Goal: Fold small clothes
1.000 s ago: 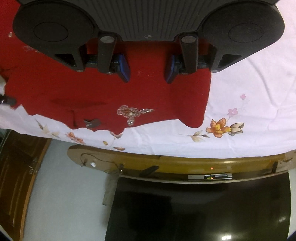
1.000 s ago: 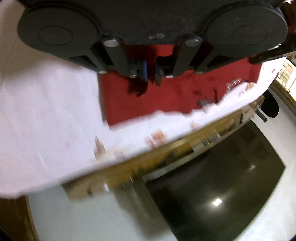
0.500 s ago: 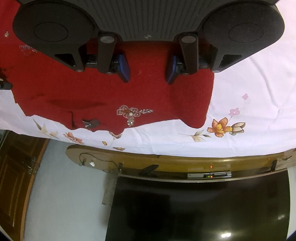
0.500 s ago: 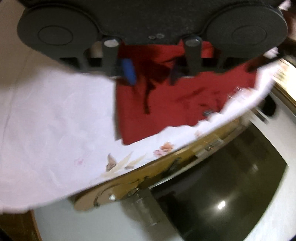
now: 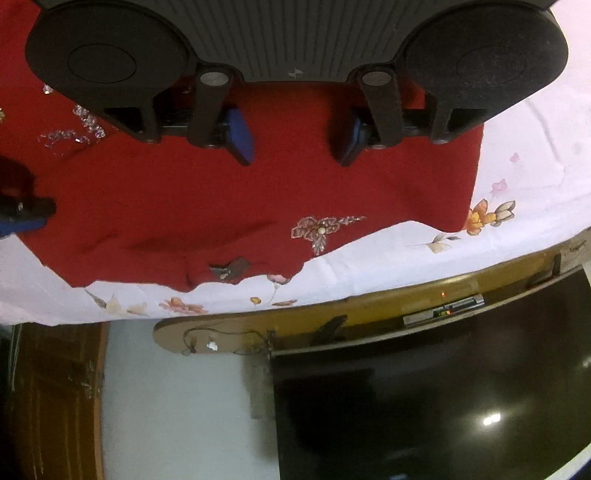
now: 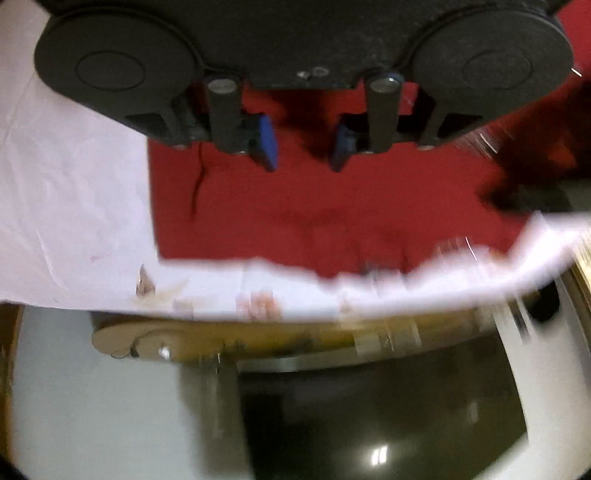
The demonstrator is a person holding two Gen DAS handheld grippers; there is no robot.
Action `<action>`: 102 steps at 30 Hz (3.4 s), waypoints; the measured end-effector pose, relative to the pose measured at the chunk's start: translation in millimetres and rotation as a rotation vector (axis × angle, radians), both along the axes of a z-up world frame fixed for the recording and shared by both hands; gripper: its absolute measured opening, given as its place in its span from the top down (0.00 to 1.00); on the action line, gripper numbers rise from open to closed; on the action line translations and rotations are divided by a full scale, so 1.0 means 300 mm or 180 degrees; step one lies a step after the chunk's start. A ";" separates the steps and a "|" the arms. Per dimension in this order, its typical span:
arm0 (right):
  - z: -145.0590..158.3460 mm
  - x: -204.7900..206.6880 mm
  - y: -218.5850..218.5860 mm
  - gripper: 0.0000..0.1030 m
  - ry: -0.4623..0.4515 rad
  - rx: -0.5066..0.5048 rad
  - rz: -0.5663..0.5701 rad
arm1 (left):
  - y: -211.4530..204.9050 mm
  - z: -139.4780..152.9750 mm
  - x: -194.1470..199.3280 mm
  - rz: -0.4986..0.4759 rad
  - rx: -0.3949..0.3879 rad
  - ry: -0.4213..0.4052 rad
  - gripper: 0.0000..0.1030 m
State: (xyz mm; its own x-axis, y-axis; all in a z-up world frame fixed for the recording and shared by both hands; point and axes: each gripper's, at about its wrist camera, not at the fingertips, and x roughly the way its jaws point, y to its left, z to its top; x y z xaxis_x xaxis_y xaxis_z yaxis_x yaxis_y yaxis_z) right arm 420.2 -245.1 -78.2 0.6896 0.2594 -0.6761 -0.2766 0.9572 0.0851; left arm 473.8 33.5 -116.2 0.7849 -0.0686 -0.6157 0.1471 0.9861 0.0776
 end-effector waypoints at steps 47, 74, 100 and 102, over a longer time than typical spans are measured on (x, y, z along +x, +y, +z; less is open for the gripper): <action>0.019 -0.036 -0.232 0.37 -0.0094 0.0169 -0.0607 | 0.292 -0.013 0.072 0.0781 -0.0275 0.0213 0.13; 0.006 -1.016 -0.368 0.55 0.0922 0.1765 -0.0802 | 0.343 -0.139 -1.109 0.0467 -0.2838 0.0834 0.40; -0.052 -1.042 -0.344 0.95 0.0831 0.1831 -0.0843 | 0.397 -0.220 -1.173 0.0657 -0.3063 0.0658 0.96; -0.039 -1.042 -0.334 0.95 0.0786 0.1793 -0.0840 | 0.404 -0.221 -1.175 0.0659 -0.3103 0.0649 0.96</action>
State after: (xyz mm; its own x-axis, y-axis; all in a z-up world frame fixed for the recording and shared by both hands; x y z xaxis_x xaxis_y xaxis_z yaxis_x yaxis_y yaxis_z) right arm 107.6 -345.3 -89.8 0.6207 0.4627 -0.6330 0.0525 0.7809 0.6224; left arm 121.3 154.7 -182.6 0.7247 -0.4869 -0.4876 -0.1132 0.6139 -0.7812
